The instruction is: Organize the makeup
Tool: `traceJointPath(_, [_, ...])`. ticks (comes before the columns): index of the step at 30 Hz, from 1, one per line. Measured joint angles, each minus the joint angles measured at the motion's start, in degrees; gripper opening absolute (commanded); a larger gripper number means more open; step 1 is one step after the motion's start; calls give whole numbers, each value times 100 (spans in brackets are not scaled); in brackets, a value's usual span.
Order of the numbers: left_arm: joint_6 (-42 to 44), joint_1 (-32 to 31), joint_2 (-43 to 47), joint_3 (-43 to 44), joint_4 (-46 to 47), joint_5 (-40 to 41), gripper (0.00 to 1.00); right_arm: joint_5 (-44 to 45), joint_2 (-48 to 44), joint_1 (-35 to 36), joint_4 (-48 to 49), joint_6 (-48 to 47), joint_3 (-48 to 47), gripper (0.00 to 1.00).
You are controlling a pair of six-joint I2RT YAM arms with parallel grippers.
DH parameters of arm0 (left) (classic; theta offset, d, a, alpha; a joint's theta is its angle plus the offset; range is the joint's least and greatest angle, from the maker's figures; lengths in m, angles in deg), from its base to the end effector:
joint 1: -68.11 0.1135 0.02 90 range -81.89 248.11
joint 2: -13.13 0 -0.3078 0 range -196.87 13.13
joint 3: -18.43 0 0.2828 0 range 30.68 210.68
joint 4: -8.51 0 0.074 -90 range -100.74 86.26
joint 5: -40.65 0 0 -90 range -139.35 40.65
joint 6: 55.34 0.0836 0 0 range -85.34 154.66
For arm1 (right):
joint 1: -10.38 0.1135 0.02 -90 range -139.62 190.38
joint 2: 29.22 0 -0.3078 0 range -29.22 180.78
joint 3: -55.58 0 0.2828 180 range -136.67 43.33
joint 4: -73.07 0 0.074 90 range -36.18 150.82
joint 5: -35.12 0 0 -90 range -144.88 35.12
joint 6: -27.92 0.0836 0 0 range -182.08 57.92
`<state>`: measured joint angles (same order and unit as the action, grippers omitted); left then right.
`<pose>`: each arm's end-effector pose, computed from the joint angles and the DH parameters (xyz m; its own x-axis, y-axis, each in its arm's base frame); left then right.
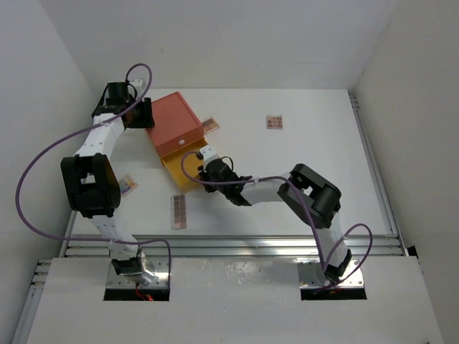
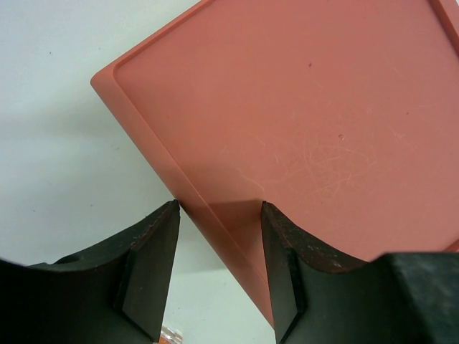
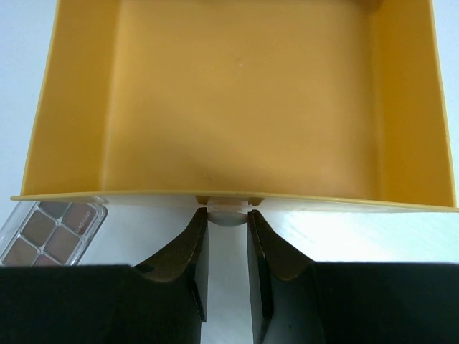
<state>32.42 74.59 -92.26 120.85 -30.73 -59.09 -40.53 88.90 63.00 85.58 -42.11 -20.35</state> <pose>0.4983 0.0424 0.2905 -0.6676 -0.1146 -0.7357 -0.0128 0.9897 -0.1425 0.3256 0.3921 0.1183 -0.5008 -0.1105 -0.8585 -0.4980 0.8480 0.1814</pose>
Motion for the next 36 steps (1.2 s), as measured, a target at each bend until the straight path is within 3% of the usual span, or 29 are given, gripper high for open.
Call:
traceJointPath(4, [2,0,-4,2,-4,4,54,-9,-146,9,-90,35,111,18])
traceJointPath(5, [2,0,-4,2,-4,4,56,-17,-160,13,-98,42,111,31])
traceJointPath(9, [44,0,-7,55,-94,55,60,-122,-249,15,-142,83,162,55])
traceJointPath(12, [107,0,-31,153,-223,98,69,-201,-372,15,-216,61,216,72])
traceJointPath(15, [184,0,-31,254,-369,114,95,-286,-564,15,-308,44,304,84])
traceJointPath(17, [232,0,-13,352,-422,105,100,-358,-715,15,-393,11,369,91])
traceJointPath(21, [284,79,199,540,-715,120,100,-557,-1088,15,-754,-20,531,99])
traceJointPath(25, [-136,529,654,595,-1113,374,100,-616,-1617,15,-1453,-31,612,99])
traceJointPath(30, [-557,1504,1429,-452,-1305,627,100,-520,-2319,15,-2208,-31,636,99])
traceJointPath(33, [131,1574,1453,-1117,-1377,514,100,-494,-2494,15,-2433,-57,691,99])
traceJointPath(36, [1534,1613,1329,-1517,-1401,116,100,-494,-2492,15,-2719,-94,691,99])
